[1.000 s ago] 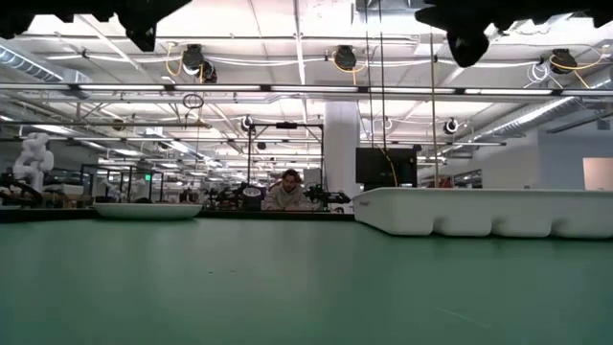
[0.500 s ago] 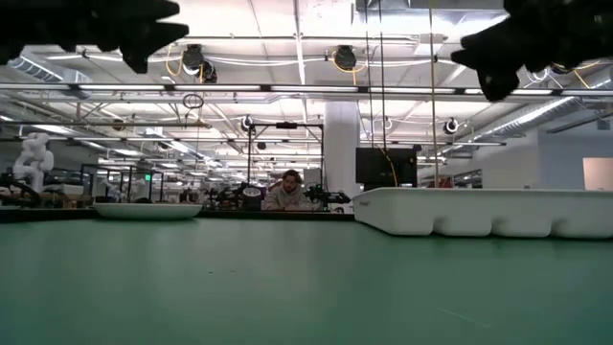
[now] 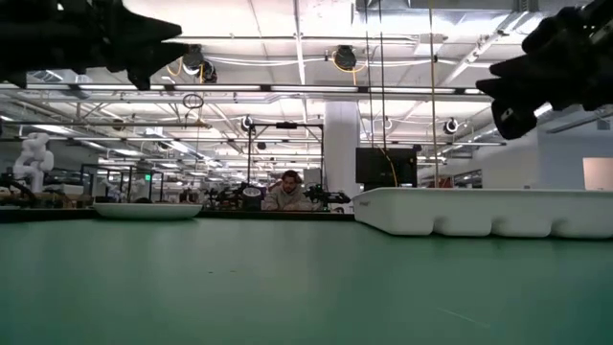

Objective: Sort silverware
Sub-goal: Return to Home Position

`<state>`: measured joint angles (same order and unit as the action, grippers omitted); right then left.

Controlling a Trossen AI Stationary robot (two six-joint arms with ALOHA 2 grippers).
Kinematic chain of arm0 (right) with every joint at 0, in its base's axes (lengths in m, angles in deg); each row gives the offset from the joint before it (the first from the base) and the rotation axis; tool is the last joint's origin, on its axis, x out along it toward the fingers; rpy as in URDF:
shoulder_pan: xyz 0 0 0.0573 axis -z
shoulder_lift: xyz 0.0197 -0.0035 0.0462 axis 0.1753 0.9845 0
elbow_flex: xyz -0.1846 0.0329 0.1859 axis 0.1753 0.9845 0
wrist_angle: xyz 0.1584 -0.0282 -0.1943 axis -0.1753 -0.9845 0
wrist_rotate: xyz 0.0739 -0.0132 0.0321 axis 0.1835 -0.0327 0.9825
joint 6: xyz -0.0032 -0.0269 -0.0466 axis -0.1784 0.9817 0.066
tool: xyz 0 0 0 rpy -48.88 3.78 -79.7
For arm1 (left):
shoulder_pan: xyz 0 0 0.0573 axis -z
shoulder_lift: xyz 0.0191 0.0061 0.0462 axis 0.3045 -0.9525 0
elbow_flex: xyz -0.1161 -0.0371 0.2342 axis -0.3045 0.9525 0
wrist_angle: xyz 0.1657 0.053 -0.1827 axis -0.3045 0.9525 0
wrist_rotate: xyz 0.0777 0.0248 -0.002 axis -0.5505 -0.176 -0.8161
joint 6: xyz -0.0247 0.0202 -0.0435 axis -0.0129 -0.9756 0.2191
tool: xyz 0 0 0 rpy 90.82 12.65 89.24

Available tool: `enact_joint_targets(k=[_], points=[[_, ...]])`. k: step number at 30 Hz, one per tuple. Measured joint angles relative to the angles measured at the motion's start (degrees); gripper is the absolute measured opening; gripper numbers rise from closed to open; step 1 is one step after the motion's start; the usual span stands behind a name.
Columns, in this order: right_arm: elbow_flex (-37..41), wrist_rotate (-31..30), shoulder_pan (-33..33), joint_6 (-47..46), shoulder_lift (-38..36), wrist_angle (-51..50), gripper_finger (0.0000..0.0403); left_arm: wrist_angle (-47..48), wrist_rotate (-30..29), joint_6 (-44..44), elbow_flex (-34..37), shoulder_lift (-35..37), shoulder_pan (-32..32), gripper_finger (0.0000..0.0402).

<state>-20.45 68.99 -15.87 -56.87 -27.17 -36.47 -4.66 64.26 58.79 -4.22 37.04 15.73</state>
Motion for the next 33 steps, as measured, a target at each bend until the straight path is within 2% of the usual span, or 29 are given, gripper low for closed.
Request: enact_joint_targets(k=[6,10,15,24,33], points=[[0.02,-8.52,3.33,2.31,-0.35,-4.87,0.0106,0.83,0.55,1.21,0.47,-0.67,-4.38,0.0191],[0.04,-7.47,4.86,2.29,-0.35,-5.61,0.0106,-0.14,3.03,2.4,2.42,-0.75,-6.37,0.0191],[0.24,-6.81,5.82,1.22,-0.33,-6.88,0.0106,-3.58,3.36,4.53,6.02,-0.77,-7.83,0.0191],[0.24,-7.34,5.84,-0.08,-0.33,-7.91,0.0106,-3.53,3.39,3.98,6.19,-0.91,-7.81,0.0191],[0.24,-14.53,5.84,0.84,-0.33,-8.54,0.0106,-2.48,3.36,4.05,6.21,-1.56,-7.79,0.0191]])
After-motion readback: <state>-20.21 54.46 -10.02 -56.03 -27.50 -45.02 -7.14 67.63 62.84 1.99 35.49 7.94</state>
